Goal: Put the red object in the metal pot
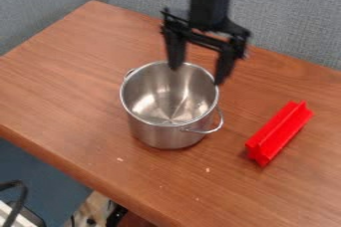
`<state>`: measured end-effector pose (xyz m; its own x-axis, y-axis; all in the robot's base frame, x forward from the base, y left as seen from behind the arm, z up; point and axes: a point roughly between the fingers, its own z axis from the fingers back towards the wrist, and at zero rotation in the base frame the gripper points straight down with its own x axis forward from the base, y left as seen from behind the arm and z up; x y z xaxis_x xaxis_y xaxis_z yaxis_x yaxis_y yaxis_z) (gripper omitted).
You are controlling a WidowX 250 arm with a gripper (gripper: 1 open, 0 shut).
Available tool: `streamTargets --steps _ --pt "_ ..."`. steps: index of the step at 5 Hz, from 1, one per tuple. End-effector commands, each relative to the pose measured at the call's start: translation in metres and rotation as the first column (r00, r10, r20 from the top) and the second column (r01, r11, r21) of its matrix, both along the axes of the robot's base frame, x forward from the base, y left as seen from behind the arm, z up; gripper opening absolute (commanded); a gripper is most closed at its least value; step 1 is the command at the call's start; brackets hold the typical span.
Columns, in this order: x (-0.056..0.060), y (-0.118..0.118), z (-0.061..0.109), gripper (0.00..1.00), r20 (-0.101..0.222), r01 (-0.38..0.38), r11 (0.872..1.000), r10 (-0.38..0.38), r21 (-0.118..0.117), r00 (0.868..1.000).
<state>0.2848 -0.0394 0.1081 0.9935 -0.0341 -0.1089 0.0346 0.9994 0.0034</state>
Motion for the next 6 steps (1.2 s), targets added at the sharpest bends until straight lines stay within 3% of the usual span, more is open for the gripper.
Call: streamTargets --steps 1,3,5,6 --pt "0.001 -0.032 0.009 1.0 0.034 -0.002 1.0 0.002 -0.002 0.999" --pt "0.002 -0.081 0.008 1.0 0.071 -0.052 0.999 0.052 -0.002 0.996" --pt "0.003 -0.102 0.001 1.0 0.119 0.023 1.0 -0.024 0.007 0.993" --pt "0.006 -0.112 -0.006 1.0 0.131 0.1 0.995 -0.101 0.01 0.986"
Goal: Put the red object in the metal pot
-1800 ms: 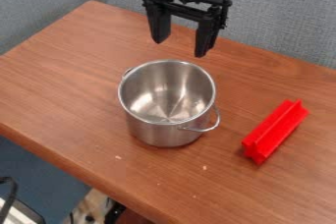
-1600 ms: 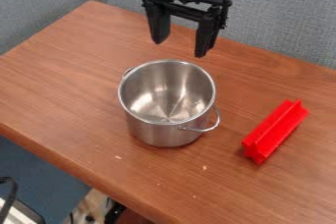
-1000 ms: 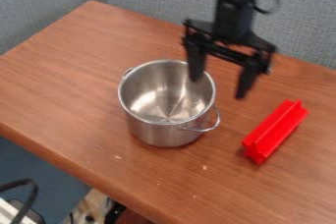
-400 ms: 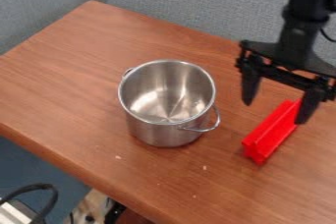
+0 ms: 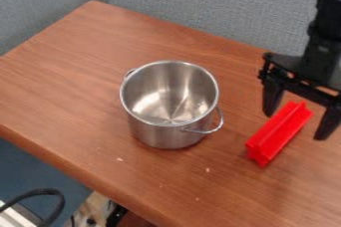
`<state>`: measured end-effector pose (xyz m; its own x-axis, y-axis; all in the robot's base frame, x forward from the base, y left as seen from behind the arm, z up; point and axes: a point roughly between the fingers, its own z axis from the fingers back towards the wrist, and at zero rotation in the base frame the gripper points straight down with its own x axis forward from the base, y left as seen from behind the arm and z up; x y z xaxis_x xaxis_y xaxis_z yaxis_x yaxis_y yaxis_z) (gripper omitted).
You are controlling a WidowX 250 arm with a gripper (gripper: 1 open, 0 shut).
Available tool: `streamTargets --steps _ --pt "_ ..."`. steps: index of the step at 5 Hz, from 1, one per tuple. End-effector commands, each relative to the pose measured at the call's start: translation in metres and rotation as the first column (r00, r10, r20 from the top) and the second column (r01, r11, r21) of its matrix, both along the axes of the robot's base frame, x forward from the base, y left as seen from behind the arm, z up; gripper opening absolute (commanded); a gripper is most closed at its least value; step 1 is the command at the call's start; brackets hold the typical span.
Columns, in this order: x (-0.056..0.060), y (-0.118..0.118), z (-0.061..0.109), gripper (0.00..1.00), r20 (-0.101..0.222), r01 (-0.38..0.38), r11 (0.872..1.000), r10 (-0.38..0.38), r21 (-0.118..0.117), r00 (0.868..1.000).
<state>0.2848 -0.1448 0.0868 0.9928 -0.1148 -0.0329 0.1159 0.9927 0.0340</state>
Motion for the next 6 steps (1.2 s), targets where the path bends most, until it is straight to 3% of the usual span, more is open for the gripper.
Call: streamTargets --steps 1,3,6 --pt "0.008 -0.014 0.007 1.0 0.055 0.111 0.994 -0.111 -0.008 0.992" --pt "-0.003 -0.016 -0.01 1.0 0.065 0.069 0.998 -0.07 0.014 0.995" --pt "-0.006 0.005 0.0 1.0 0.066 0.127 0.992 -0.128 0.022 0.989"
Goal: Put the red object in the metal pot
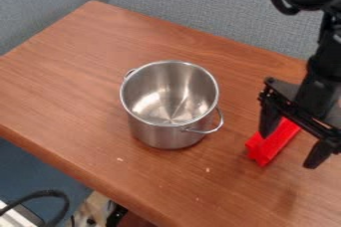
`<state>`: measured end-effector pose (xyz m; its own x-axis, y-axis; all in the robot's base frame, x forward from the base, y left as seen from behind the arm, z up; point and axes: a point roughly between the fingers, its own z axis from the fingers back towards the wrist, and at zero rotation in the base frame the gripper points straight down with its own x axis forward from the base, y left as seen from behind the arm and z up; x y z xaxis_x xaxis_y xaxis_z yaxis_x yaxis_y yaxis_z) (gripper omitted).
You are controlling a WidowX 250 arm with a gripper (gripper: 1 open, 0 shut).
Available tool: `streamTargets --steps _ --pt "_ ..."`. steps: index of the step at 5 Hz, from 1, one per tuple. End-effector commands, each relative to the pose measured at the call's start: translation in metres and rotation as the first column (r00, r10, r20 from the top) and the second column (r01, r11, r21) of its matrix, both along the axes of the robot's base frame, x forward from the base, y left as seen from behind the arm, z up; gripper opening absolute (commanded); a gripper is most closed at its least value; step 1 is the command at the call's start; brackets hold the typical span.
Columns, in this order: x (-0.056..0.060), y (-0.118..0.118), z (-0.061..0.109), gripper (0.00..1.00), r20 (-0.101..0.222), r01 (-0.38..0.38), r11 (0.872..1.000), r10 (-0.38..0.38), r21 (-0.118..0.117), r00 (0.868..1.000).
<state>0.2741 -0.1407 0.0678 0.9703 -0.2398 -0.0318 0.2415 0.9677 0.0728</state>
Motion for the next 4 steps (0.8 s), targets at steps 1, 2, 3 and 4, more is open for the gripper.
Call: streamTargets --steps 1,2,3,4 --pt "0.01 0.016 0.018 1.0 0.063 -0.049 0.999 0.05 -0.024 0.997" --pt "0.014 0.027 0.015 1.0 0.074 -0.097 0.995 0.098 -0.02 0.992" --pt "0.015 0.032 0.009 1.0 0.088 -0.074 0.997 0.076 -0.02 0.993" --pt "0.017 0.035 0.003 1.0 0.098 -0.051 0.998 0.054 -0.027 0.994"
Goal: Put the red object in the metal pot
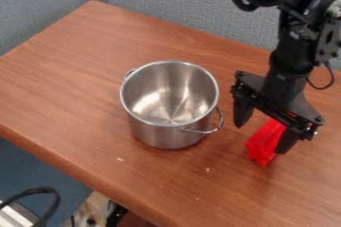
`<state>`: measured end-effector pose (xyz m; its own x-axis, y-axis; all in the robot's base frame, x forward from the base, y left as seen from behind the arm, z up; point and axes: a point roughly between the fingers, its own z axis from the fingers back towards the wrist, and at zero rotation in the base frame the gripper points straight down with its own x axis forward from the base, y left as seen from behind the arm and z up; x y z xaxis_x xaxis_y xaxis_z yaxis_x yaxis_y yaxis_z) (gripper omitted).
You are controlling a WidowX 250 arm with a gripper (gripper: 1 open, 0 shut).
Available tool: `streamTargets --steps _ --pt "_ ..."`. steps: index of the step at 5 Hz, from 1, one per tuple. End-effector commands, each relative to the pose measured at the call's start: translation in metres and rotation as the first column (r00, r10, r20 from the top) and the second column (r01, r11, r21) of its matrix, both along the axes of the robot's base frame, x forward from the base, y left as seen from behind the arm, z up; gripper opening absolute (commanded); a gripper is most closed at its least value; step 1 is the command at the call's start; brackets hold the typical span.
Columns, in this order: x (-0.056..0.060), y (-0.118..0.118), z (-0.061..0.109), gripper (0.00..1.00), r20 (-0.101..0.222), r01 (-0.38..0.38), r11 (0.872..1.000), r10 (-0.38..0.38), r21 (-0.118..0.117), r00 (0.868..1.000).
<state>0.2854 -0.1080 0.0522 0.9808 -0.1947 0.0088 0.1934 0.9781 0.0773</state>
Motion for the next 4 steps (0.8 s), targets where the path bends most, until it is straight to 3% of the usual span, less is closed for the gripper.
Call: streamTargets --steps 1,3,4 --pt "0.008 -0.002 0.022 1.0 0.069 -0.002 1.0 0.003 -0.023 0.998" --pt "0.014 0.013 0.014 1.0 0.085 0.035 0.999 -0.032 -0.034 0.996" --pt "0.015 0.003 0.016 1.0 0.096 0.029 0.999 -0.025 -0.044 0.995"
